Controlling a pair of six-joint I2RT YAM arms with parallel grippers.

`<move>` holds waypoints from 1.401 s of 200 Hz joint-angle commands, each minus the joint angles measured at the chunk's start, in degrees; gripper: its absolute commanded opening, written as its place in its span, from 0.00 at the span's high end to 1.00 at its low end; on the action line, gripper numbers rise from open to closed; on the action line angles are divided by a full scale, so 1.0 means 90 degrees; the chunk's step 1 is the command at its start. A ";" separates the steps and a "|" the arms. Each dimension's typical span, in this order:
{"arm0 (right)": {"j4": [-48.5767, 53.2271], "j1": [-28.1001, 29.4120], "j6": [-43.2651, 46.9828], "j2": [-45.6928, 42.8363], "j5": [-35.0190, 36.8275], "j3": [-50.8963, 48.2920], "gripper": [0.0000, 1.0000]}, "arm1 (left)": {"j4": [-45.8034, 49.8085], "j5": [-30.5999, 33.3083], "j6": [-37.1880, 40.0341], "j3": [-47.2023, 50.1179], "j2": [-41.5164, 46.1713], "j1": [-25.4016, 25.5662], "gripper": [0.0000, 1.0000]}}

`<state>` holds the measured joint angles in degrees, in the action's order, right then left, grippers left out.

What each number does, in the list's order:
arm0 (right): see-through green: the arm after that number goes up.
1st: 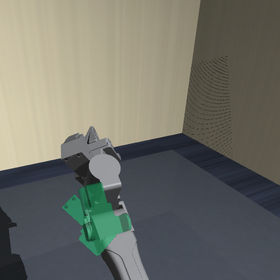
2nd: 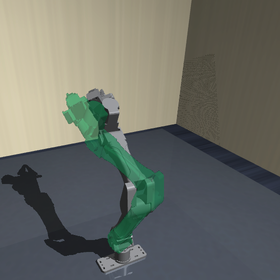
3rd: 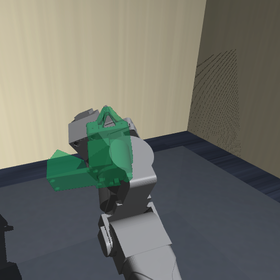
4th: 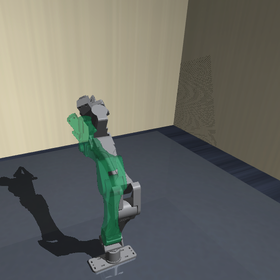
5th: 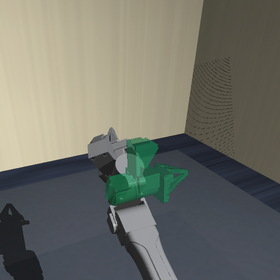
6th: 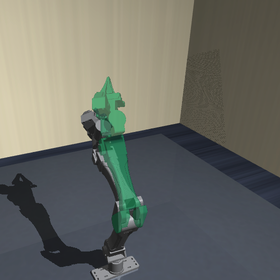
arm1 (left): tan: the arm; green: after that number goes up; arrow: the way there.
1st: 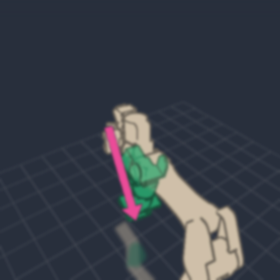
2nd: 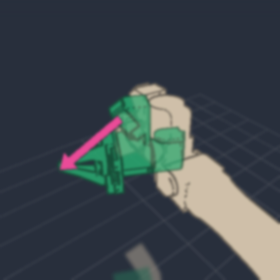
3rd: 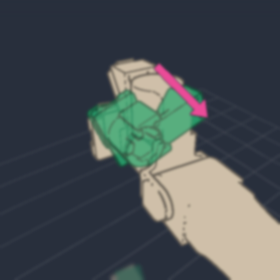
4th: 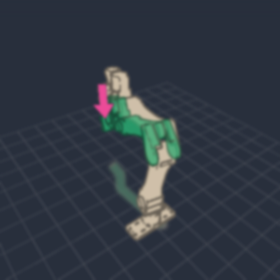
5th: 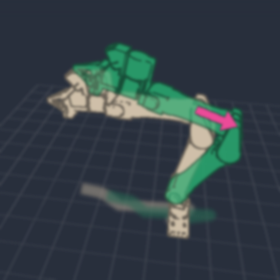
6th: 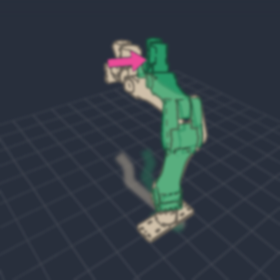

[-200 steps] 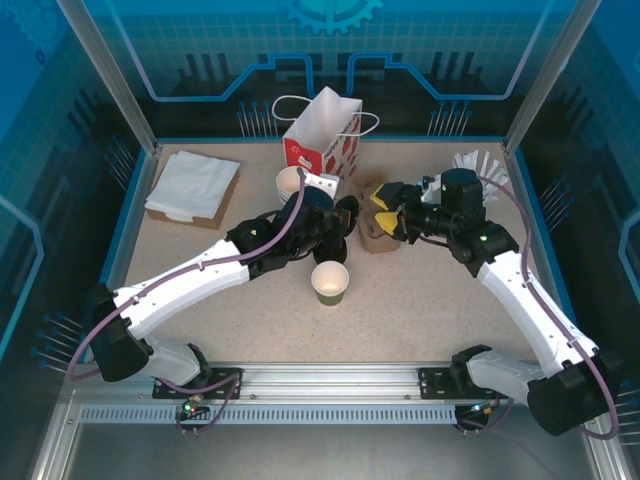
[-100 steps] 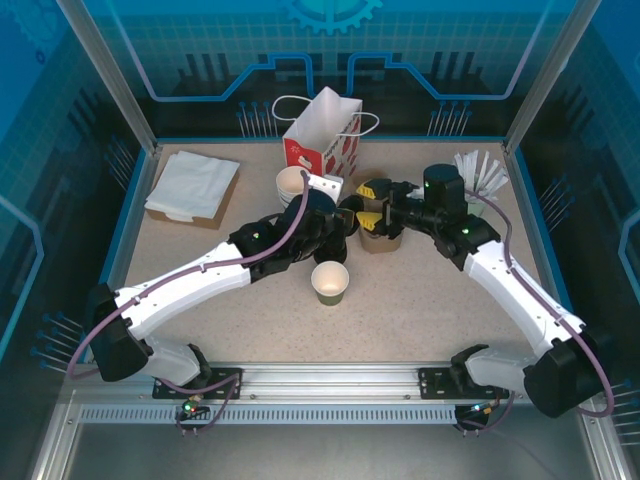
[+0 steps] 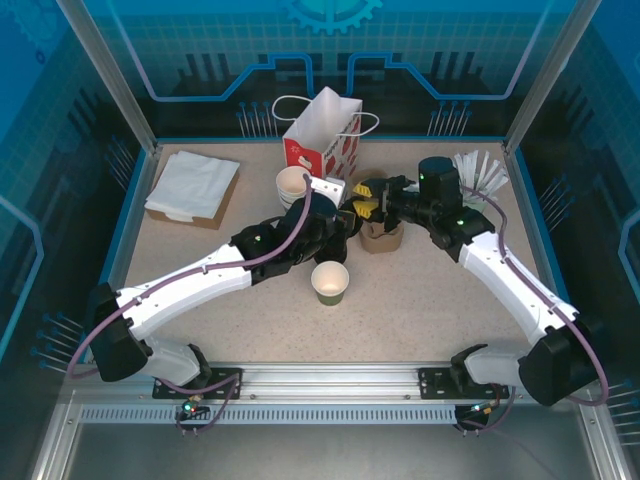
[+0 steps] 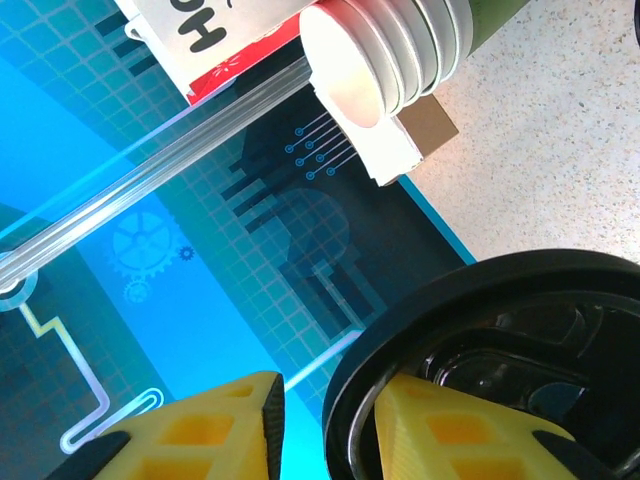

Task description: Pack the takeout coffee

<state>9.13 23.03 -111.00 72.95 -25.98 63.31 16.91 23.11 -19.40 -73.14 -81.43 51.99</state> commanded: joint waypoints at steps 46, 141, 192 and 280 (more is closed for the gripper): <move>0.0121 0.0108 0.0065 0.0171 0.0040 0.0240 0.71 | -0.0290 0.0133 0.0236 0.0166 0.0257 0.0074 0.93; 0.0013 -0.0057 0.1754 0.0111 -0.0274 0.0442 0.87 | 0.0055 -0.0009 0.0286 0.0283 0.0888 0.0019 0.46; 0.0432 -0.0432 0.4442 -0.0317 -0.0219 0.0475 0.89 | 0.0234 -0.1447 -0.0459 0.0660 0.2056 -0.0786 0.13; -0.0994 -0.0731 0.7563 -0.0972 -0.1633 -0.0184 0.88 | -0.0596 -0.4869 -0.5180 0.0707 0.1935 -0.2628 0.01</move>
<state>7.07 17.17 -53.69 66.57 -33.50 63.35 16.45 -8.34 -49.93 -65.91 -61.32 29.23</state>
